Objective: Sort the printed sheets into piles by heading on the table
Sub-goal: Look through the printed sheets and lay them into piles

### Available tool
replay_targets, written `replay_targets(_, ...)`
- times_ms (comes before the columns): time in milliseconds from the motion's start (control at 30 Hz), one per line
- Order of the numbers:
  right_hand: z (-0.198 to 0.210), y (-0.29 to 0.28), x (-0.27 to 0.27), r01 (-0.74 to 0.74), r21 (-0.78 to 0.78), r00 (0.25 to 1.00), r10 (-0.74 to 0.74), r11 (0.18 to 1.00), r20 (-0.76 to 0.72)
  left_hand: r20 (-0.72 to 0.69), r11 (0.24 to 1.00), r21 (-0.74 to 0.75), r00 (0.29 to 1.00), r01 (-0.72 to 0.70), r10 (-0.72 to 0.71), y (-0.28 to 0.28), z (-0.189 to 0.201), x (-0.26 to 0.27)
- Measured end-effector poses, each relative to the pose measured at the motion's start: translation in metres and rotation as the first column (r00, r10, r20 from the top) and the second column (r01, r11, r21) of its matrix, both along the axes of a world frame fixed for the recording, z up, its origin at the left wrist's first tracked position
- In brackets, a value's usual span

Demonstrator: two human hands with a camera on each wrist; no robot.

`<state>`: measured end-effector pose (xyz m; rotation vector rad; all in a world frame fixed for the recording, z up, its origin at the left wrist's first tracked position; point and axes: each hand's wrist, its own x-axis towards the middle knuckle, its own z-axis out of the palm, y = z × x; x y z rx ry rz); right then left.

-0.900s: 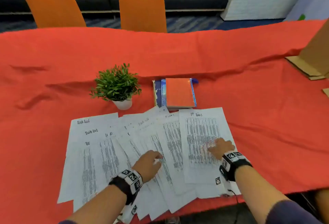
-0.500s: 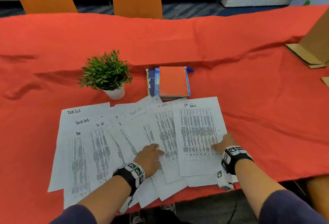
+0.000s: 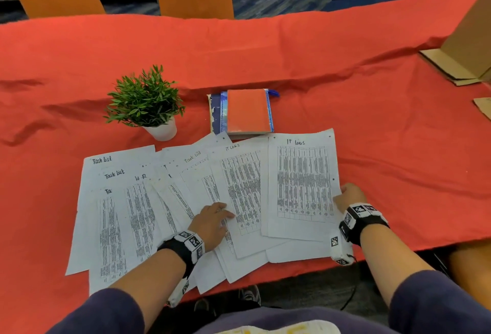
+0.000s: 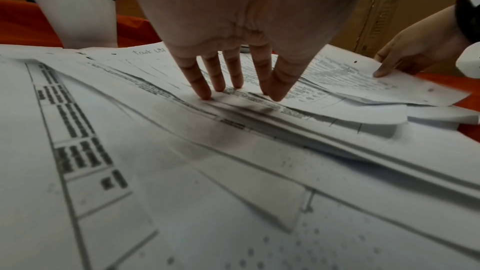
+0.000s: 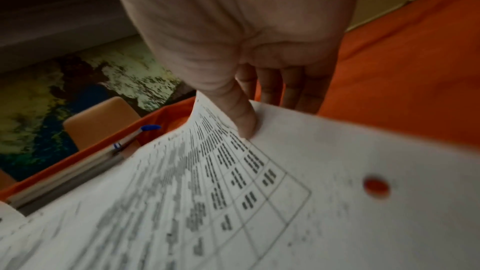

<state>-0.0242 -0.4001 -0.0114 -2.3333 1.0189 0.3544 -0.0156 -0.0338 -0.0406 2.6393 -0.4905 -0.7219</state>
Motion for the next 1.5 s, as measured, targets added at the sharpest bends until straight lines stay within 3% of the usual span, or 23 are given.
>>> replay_targets(133,0.029,-0.009,-0.01,-0.021,0.028,0.97,0.013,0.999,0.244,-0.067,0.999,-0.026,0.997,-0.044,0.042,-0.004,0.008,0.005)
replay_targets(267,0.054,0.005,-0.024,-0.081,0.226,0.914,-0.018,0.971,0.405,-0.201,0.944,-0.189,0.951,-0.272,0.234,-0.016,0.03,0.017)
replay_targets(367,0.061,0.032,-0.028,-0.117,0.377,0.912,-0.051,0.919,0.407,-0.33,0.826,-0.323,0.873,-0.463,0.36,-0.028,0.046,0.025)
replay_targets(467,0.068,0.061,-0.031,-0.16,0.477,0.914,-0.053,0.864,0.402,-0.474,0.718,-0.351,0.775,-0.601,0.417,-0.035,0.049,0.027)
replay_targets(600,0.091,0.093,-0.039,-0.28,0.639,0.907,-0.022,0.716,0.421,-0.635,0.606,-0.345,0.654,-0.717,0.411,-0.034,0.038,0.022)
replay_targets(667,0.098,0.1,-0.039,-0.329,0.688,0.903,0.003,0.646,0.429,-0.727,0.512,-0.331,0.56,-0.793,0.398,-0.03,0.037,0.02)
replay_targets(733,0.096,0.098,-0.034,-0.327,0.727,0.911,-0.004,0.604,0.412,-0.79,0.397,-0.348,0.494,-0.849,0.363,-0.025,0.042,0.019)
replay_targets(800,0.08,0.09,-0.025,-0.272,0.764,0.933,-0.035,0.585,0.358,-0.789,0.308,-0.381,0.48,-0.872,0.383,-0.018,0.047,0.02)
replay_targets(867,0.052,0.074,-0.012,-0.201,0.716,0.953,-0.035,0.668,0.3,-0.693,0.326,-0.435,0.544,-0.839,0.474,-0.01,0.058,0.024)
replay_targets(967,0.013,0.043,0.008,-0.081,0.378,0.988,0.025,0.922,0.151,-0.387,0.517,-0.482,0.701,-0.708,0.599,0.006,0.073,0.029)
replay_targets(1033,-0.003,0.032,0.016,0.009,0.153,0.999,-0.014,0.988,0.032,-0.236,0.61,-0.472,0.758,-0.637,0.609,0.02,0.076,0.031)
replay_targets(1100,-0.013,0.028,0.022,0.023,0.053,0.999,-0.022,0.998,-0.035,-0.161,0.66,-0.429,0.771,-0.617,0.616,0.034,0.074,0.032)
replay_targets(1267,-0.03,0.016,0.028,0.047,0.056,0.999,-0.048,0.997,0.019,-0.123,0.686,-0.383,0.77,-0.619,0.626,0.053,0.072,0.027)
replay_targets(1500,0.016,-0.003,-0.007,0.007,0.095,0.957,-0.035,0.995,0.289,-0.148,0.721,-0.427,0.829,-0.546,0.54,0.052,0.089,0.031)
